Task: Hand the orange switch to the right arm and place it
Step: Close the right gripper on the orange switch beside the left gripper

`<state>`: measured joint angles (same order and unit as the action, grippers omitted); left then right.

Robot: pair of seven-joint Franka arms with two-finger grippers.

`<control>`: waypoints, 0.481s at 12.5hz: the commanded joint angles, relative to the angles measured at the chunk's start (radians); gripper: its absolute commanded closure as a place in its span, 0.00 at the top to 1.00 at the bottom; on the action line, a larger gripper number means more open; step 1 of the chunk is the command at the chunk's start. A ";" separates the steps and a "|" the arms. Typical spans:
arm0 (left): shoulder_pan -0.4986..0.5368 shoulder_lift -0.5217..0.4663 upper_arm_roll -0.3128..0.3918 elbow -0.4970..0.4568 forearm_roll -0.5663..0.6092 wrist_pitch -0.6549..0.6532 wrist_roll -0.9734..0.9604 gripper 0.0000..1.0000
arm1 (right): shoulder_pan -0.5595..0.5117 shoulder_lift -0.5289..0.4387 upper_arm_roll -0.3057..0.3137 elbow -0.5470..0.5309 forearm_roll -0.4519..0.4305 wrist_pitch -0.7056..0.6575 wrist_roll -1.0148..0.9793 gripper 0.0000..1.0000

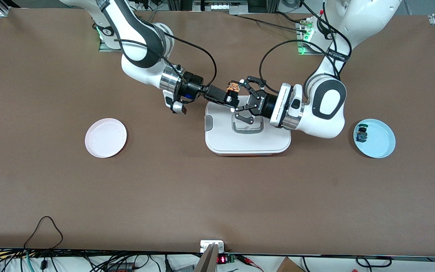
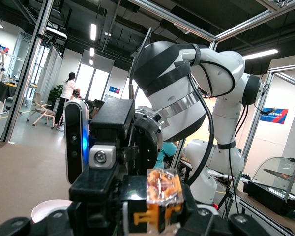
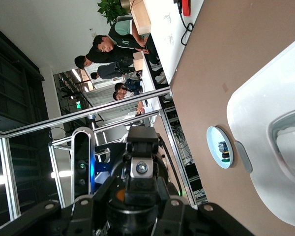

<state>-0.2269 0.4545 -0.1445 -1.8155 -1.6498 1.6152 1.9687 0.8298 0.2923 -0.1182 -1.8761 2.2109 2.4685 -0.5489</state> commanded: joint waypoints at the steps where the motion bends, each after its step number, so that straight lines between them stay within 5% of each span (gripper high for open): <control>1: -0.012 0.010 0.010 -0.005 -0.031 -0.005 0.021 1.00 | -0.006 -0.027 -0.012 0.006 0.004 -0.003 -0.011 0.00; 6: -0.005 0.006 0.011 -0.005 -0.031 -0.005 0.018 1.00 | -0.026 -0.027 -0.014 0.014 -0.039 -0.008 -0.002 0.00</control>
<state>-0.2336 0.4544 -0.1442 -1.8025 -1.6765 1.6124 1.9686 0.8256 0.2945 -0.1250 -1.8742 2.1882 2.4663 -0.5497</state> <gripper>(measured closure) 0.000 0.916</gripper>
